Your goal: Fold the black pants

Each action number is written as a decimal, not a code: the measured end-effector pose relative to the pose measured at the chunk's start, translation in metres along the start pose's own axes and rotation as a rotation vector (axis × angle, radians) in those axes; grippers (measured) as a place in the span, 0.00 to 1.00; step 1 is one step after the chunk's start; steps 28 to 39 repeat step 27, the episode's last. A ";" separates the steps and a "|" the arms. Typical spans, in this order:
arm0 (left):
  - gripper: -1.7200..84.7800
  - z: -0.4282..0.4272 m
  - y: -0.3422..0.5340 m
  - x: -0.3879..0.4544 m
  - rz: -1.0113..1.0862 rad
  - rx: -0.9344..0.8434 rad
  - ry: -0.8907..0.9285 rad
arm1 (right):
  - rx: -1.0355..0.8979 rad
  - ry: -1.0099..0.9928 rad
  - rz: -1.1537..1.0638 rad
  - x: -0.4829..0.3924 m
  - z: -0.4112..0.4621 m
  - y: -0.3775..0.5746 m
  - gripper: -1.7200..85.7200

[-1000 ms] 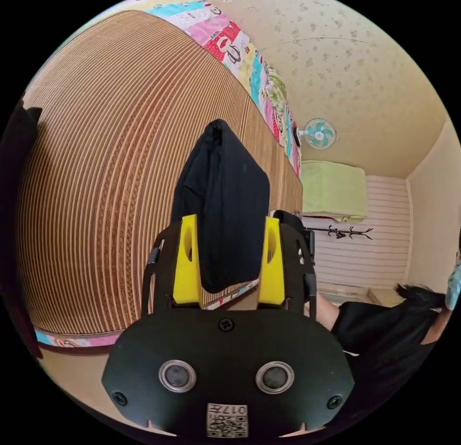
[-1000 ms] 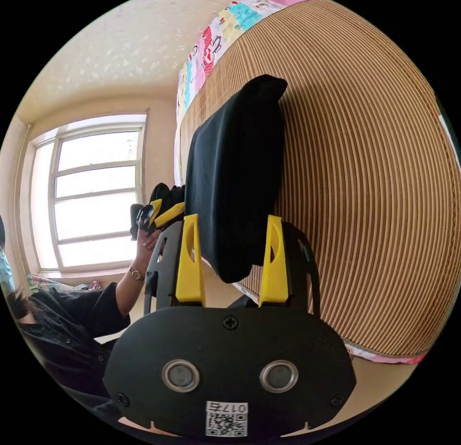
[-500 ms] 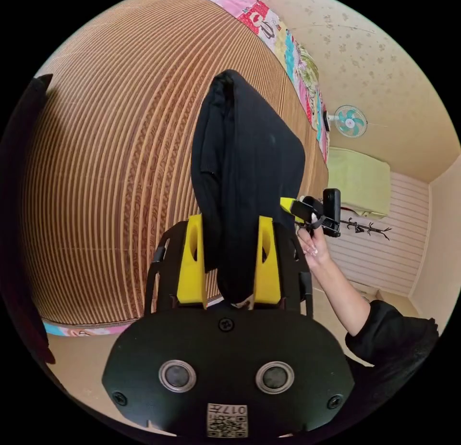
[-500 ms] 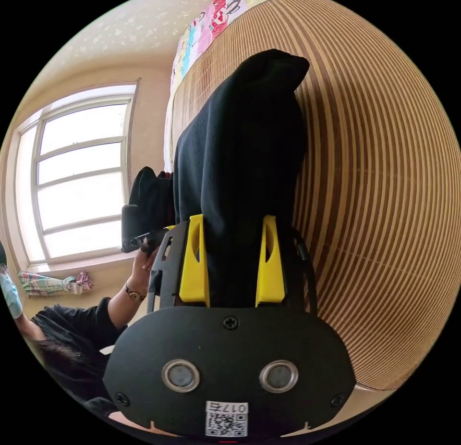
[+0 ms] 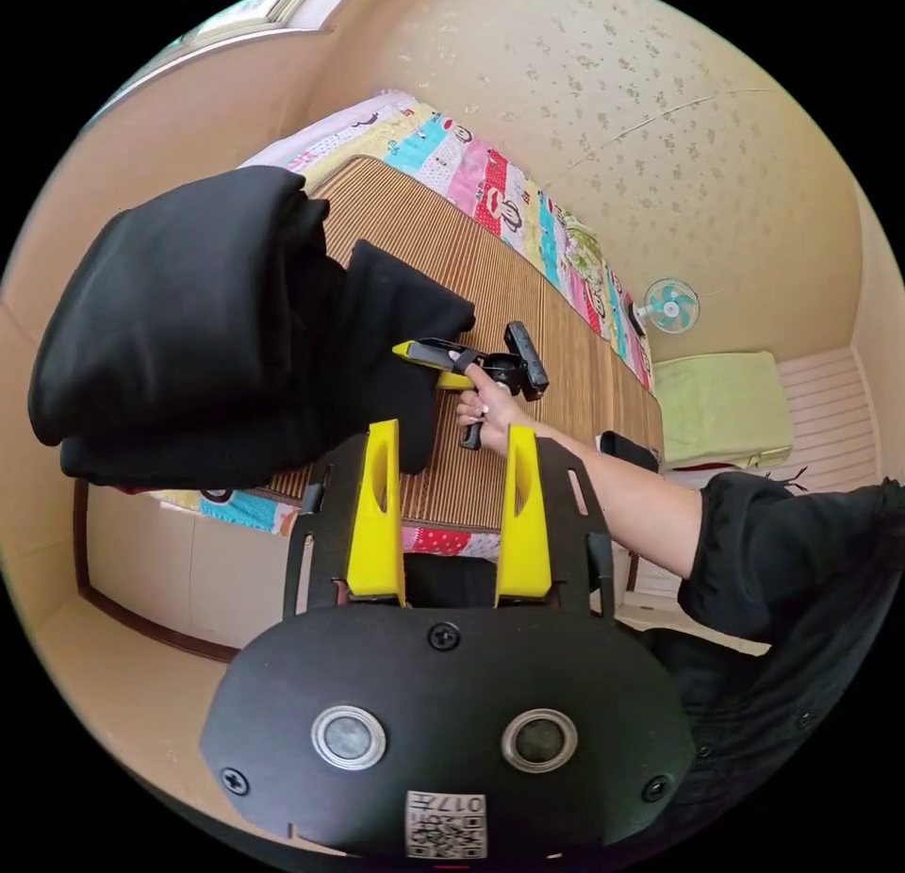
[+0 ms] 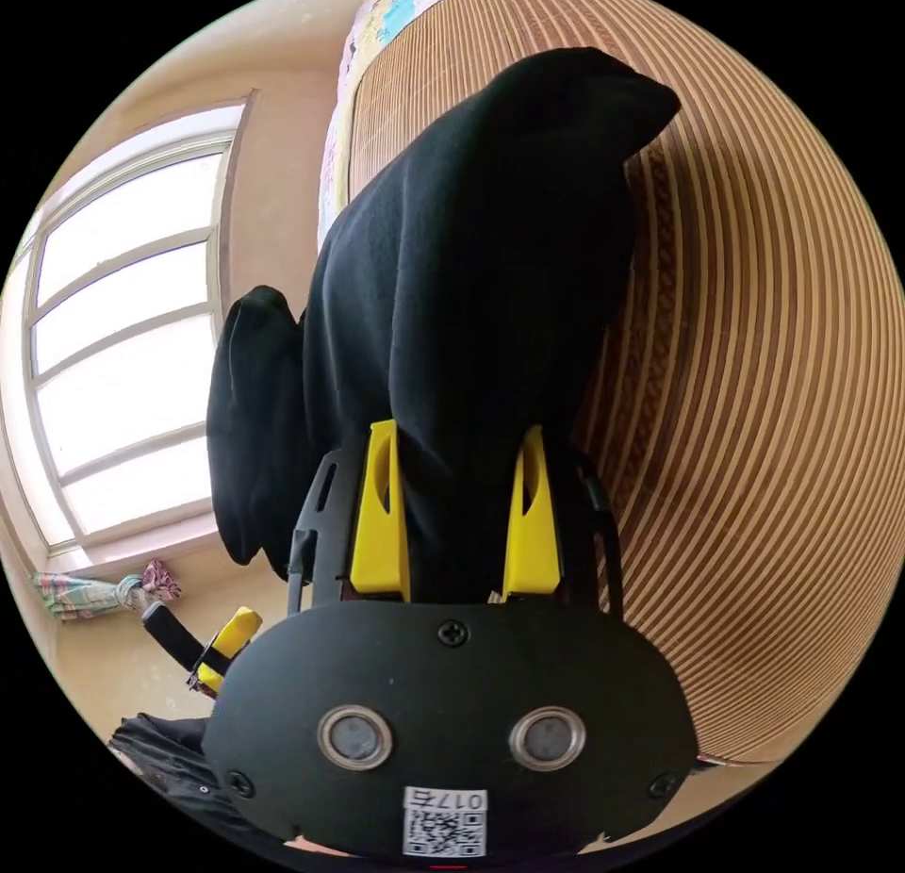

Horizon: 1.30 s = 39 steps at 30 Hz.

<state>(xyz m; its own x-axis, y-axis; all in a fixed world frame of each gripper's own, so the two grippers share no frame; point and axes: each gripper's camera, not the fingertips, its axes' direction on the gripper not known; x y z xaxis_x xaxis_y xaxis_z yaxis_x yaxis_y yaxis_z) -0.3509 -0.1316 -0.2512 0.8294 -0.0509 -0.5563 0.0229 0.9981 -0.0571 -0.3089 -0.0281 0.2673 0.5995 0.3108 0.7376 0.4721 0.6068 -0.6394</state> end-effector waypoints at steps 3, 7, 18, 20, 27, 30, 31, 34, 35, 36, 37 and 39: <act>0.20 0.002 0.015 0.014 0.021 0.016 0.005 | 0.003 -0.023 -0.007 0.010 -0.041 0.018 0.18; 0.16 0.004 0.026 0.076 0.147 0.104 0.091 | 0.149 0.020 0.069 0.061 -0.144 0.081 0.17; 0.15 0.102 0.040 0.303 0.593 0.017 0.234 | 1.093 0.126 0.980 0.278 -0.447 0.415 0.17; 0.15 0.132 0.048 0.334 0.589 -0.038 0.274 | 1.107 0.038 1.036 0.310 -0.453 0.447 0.18; 0.15 0.186 0.072 0.387 0.632 -0.237 0.321 | 1.048 0.097 0.848 0.293 -0.457 0.425 0.07; 0.15 0.186 0.072 0.387 0.632 -0.237 0.321 | 1.048 0.097 0.848 0.293 -0.457 0.425 0.07; 0.15 0.186 0.072 0.387 0.632 -0.237 0.321 | 1.048 0.097 0.848 0.293 -0.457 0.425 0.07; 0.15 0.186 0.072 0.387 0.632 -0.237 0.321 | 1.048 0.097 0.848 0.293 -0.457 0.425 0.07; 0.15 0.186 0.072 0.387 0.632 -0.237 0.321 | 1.048 0.097 0.848 0.293 -0.457 0.425 0.07; 0.15 0.186 0.072 0.387 0.632 -0.237 0.321 | 1.048 0.097 0.848 0.293 -0.457 0.425 0.07; 0.15 0.186 0.072 0.387 0.632 -0.237 0.321 | 1.048 0.097 0.848 0.293 -0.457 0.425 0.07; 0.15 0.186 0.072 0.387 0.632 -0.237 0.321 | 1.048 0.097 0.848 0.293 -0.457 0.425 0.07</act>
